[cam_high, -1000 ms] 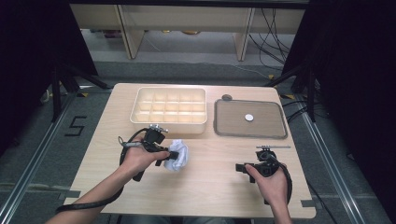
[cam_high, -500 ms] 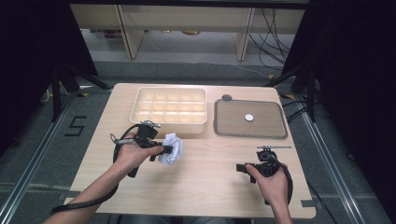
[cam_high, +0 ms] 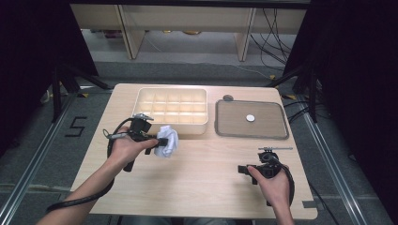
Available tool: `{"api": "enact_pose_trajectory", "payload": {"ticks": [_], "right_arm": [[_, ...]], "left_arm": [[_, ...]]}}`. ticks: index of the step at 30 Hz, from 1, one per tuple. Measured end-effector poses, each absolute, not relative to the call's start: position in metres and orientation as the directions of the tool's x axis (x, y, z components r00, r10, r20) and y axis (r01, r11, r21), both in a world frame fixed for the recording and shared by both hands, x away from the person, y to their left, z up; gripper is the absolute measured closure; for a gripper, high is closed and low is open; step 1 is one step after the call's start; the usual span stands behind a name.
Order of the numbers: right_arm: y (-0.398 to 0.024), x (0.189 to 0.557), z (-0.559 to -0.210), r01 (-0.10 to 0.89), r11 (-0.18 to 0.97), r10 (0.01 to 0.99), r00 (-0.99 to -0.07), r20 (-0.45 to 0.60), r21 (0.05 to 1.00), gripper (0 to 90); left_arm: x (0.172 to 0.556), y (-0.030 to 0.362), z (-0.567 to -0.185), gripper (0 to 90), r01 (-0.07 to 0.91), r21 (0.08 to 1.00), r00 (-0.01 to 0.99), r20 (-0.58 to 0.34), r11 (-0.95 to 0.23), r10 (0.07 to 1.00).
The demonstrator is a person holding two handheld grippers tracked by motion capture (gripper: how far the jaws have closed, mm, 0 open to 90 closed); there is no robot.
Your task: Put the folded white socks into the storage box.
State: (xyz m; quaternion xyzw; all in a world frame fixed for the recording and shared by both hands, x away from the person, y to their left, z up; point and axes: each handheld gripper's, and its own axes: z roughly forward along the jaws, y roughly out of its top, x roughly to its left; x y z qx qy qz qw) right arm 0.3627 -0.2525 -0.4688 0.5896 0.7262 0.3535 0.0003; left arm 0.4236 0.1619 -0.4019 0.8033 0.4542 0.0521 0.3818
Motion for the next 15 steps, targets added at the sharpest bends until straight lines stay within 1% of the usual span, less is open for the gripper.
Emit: {"api": "enact_pose_trajectory", "payload": {"ticks": [1, 3, 4, 6, 7, 15], "right_arm": [[-0.252, 0.362, -0.468, 0.858, 0.052, 0.867, -0.292, 0.403, 0.51, 53.6], [-0.252, 0.363, -0.469, 0.855, 0.06, 0.87, -0.298, 0.393, 0.515, 53.6], [-0.251, 0.362, -0.469, 0.86, 0.057, 0.885, -0.279, 0.373, 0.508, 53.6], [-0.251, 0.363, -0.47, 0.855, 0.056, 0.867, -0.298, 0.399, 0.515, 53.6], [-0.251, 0.363, -0.469, 0.857, 0.063, 0.878, -0.291, 0.381, 0.511, 53.6], [-0.249, 0.363, -0.471, 0.857, 0.066, 0.876, -0.295, 0.381, 0.512, 53.6]], "left_arm": [[0.425, 0.163, -0.401, 69.9, 0.688, 0.665, 0.578, -0.263, -0.289, 0.773], [0.427, 0.167, -0.398, 69.9, 0.684, 0.669, 0.58, -0.255, -0.291, 0.774], [0.428, 0.168, -0.398, 69.9, 0.684, 0.672, 0.574, -0.256, -0.284, 0.778], [0.431, 0.17, -0.396, 69.9, 0.686, 0.673, 0.567, -0.256, -0.277, 0.783], [0.432, 0.171, -0.395, 69.9, 0.685, 0.676, 0.564, -0.256, -0.272, 0.785], [0.439, 0.177, -0.385, 69.9, 0.675, 0.696, 0.549, -0.252, -0.245, 0.797]]}}
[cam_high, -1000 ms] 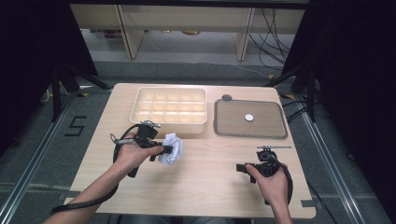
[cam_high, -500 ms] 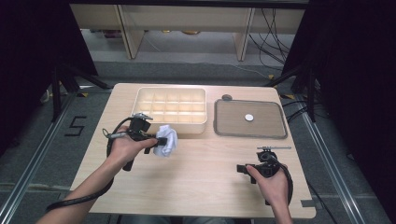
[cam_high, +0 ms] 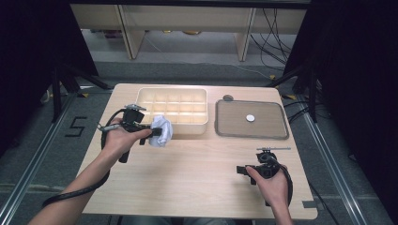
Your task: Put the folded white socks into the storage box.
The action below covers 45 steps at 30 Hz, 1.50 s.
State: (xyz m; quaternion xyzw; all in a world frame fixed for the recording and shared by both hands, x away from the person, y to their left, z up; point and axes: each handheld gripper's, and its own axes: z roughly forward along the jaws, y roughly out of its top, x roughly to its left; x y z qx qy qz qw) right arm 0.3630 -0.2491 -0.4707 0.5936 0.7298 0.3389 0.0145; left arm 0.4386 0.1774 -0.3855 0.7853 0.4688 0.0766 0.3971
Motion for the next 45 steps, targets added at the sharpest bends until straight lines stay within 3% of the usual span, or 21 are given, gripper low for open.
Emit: {"api": "enact_pose_trajectory", "payload": {"ticks": [31, 45], "right_arm": [[-0.25, 0.362, -0.47, 0.858, 0.062, 0.875, -0.292, 0.386, 0.51, 53.3], [-0.251, 0.363, -0.472, 0.859, 0.05, 0.87, -0.288, 0.4, 0.509, 53.2]], "left_arm": [[0.478, 0.209, -0.362, 69.8, 0.64, 0.751, 0.456, -0.2, -0.163, 0.867], [0.511, 0.223, -0.384, 69.7, 0.64, 0.752, 0.357, -0.112, -0.156, 0.927]]}}
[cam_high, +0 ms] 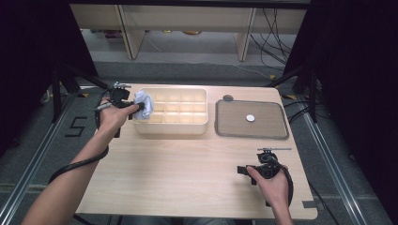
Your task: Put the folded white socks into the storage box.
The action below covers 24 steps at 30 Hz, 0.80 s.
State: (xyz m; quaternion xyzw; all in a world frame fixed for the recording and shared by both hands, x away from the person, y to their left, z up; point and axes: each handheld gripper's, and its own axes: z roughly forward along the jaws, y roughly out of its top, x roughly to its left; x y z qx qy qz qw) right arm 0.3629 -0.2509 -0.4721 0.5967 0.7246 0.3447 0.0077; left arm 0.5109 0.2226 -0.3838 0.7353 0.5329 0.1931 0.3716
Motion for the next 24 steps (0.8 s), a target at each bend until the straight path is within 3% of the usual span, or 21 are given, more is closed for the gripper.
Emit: {"api": "enact_pose_trajectory", "payload": {"ticks": [18, 24], "right_arm": [[-0.254, 0.363, -0.47, 0.85, 0.044, 0.865, -0.295, 0.407, 0.524, 53.6], [-0.252, 0.361, -0.468, 0.869, 0.031, 0.885, -0.254, 0.391, 0.494, 53.6]], "left_arm": [[0.537, 0.224, -0.409, 69.5, 0.673, 0.721, 0.293, -0.05, -0.168, 0.955], [0.541, 0.223, -0.416, 69.4, 0.684, 0.708, 0.286, -0.037, -0.177, 0.958]]}}
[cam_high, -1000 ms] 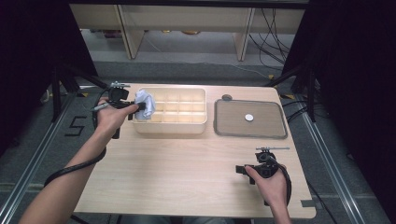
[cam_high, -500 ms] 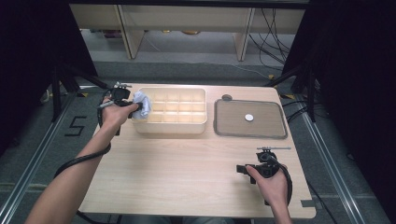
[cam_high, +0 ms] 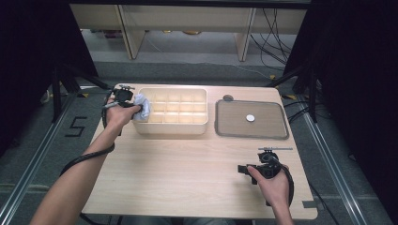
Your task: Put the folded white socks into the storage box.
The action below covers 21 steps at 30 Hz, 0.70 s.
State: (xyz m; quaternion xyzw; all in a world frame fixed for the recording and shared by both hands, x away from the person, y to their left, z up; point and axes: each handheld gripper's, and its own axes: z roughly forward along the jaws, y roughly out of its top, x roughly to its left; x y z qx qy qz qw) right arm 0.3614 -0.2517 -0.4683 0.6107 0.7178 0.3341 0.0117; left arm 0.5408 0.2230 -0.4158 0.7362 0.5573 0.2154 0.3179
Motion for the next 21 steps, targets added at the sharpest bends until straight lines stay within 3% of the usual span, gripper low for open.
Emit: {"api": "enact_pose_trajectory", "payload": {"ticks": [12, 13, 21], "right_arm": [[-0.252, 0.362, -0.47, 0.87, 0.031, 0.873, -0.263, 0.41, 0.491, 53.6], [-0.249, 0.361, -0.468, 0.887, -0.003, 0.873, -0.223, 0.434, 0.462, 53.6], [-0.252, 0.362, -0.469, 0.871, 0.027, 0.875, -0.258, 0.409, 0.49, 53.6]], "left_arm": [[0.55, 0.223, -0.429, 69.2, 0.744, 0.631, 0.285, 0.001, -0.222, 0.959], [0.551, 0.221, -0.43, 69.2, 0.748, 0.626, 0.279, 0.007, -0.222, 0.96], [0.554, 0.216, -0.431, 69.2, 0.769, 0.586, 0.279, 0.051, -0.255, 0.959]]}}
